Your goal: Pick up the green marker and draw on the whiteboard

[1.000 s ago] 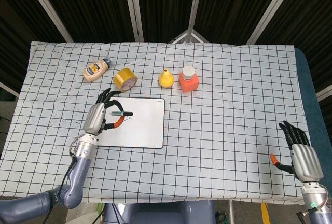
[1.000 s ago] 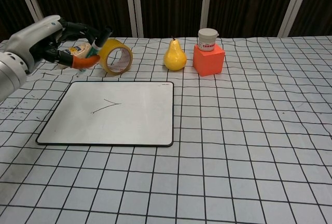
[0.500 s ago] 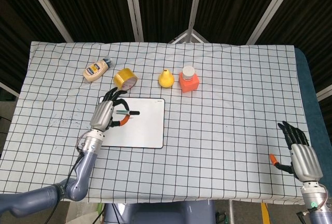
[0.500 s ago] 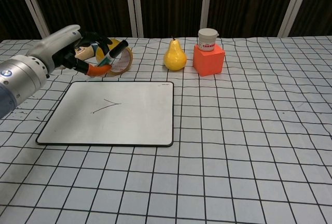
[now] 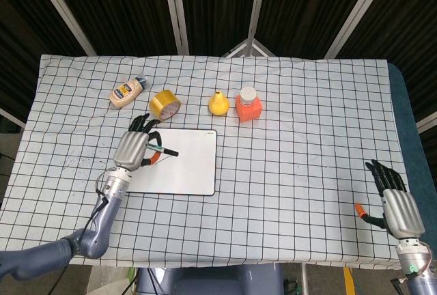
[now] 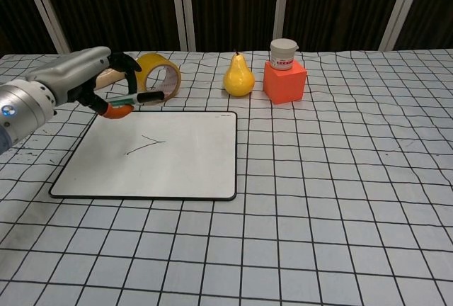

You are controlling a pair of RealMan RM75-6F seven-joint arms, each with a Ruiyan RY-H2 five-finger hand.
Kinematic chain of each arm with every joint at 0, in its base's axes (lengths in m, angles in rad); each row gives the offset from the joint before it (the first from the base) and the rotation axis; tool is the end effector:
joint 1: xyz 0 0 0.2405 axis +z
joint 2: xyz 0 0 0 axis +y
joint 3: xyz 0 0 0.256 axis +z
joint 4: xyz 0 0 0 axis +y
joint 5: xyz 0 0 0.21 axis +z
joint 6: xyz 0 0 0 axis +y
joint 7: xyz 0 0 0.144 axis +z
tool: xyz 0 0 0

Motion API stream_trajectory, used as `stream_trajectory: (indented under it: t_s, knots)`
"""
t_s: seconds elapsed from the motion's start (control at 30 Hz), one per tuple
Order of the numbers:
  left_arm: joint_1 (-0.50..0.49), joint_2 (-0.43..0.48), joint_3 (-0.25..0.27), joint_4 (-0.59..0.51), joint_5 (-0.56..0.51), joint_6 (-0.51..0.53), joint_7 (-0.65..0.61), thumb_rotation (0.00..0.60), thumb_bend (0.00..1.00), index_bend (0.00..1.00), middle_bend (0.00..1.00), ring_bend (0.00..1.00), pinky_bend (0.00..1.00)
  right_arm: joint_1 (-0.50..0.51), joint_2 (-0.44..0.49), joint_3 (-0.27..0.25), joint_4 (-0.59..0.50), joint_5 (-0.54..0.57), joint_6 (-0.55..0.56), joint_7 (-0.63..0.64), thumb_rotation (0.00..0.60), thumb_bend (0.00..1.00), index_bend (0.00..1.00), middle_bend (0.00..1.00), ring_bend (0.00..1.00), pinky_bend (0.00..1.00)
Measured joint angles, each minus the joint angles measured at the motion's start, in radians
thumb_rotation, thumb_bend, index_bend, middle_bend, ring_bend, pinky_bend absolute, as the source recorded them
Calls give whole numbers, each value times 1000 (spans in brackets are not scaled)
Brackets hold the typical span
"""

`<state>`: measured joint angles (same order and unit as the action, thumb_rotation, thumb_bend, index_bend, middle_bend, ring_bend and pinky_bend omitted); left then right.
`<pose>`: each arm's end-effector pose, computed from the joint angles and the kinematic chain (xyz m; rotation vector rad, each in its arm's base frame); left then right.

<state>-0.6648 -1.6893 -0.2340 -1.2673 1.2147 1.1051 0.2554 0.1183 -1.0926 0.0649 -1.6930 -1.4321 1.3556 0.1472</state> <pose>-0.1698 0.3554 -0.0170 -1.6498 -0.8989 -1.0425 -0.3045 -0.1920 0.1479 1.3356 -1.1566 0.9809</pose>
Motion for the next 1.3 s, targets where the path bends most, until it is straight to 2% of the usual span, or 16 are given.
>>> stream_trajectory:
  t_s: [0.17,0.27,0.47,0.63,0.73,0.83,1.03,1.2,1.3]
  knots:
    - [17,65,44,12,-28,-3,202,600,494,621,131,7,34,-1,-2,-1,-4,0,3,-9,600,325,0,0,0,0]
    - [37,86,62,19,-72,-9,242,600,460,594,116,4,30,-2,-3,-2,-5,0,4,-11,600,324,0,0,0,0]
    - [66,87,84,53,-103,-12,258,600,351,500,63,0,3,-3,-4,-3,-6,-1,7,-17,600,325,0,0,0,0]
    - [84,83,89,64,-119,-7,258,600,214,296,4,0,0,-5,-5,-3,-6,-3,10,-18,600,324,0,0,0,0]
    - [95,87,87,57,-127,4,255,600,192,198,0,0,0,-6,-5,-4,-6,-4,11,-19,600,325,0,0,0,0]
    - [107,98,83,37,-133,16,246,600,192,169,0,0,0,-7,-5,-5,-6,-6,13,-18,600,324,0,0,0,0]
    - [146,148,78,-63,-127,73,212,600,190,143,0,0,0,-8,-4,-5,1,-10,18,-19,600,324,0,0,0,0]
    - [216,245,90,-232,-68,182,146,600,162,120,0,0,0,-9,-6,-6,5,-14,22,-26,600,324,0,0,0,0]
    - [282,332,120,-344,7,280,97,600,150,110,0,0,0,-11,-7,-10,6,-17,23,-36,600,325,0,0,0,0]
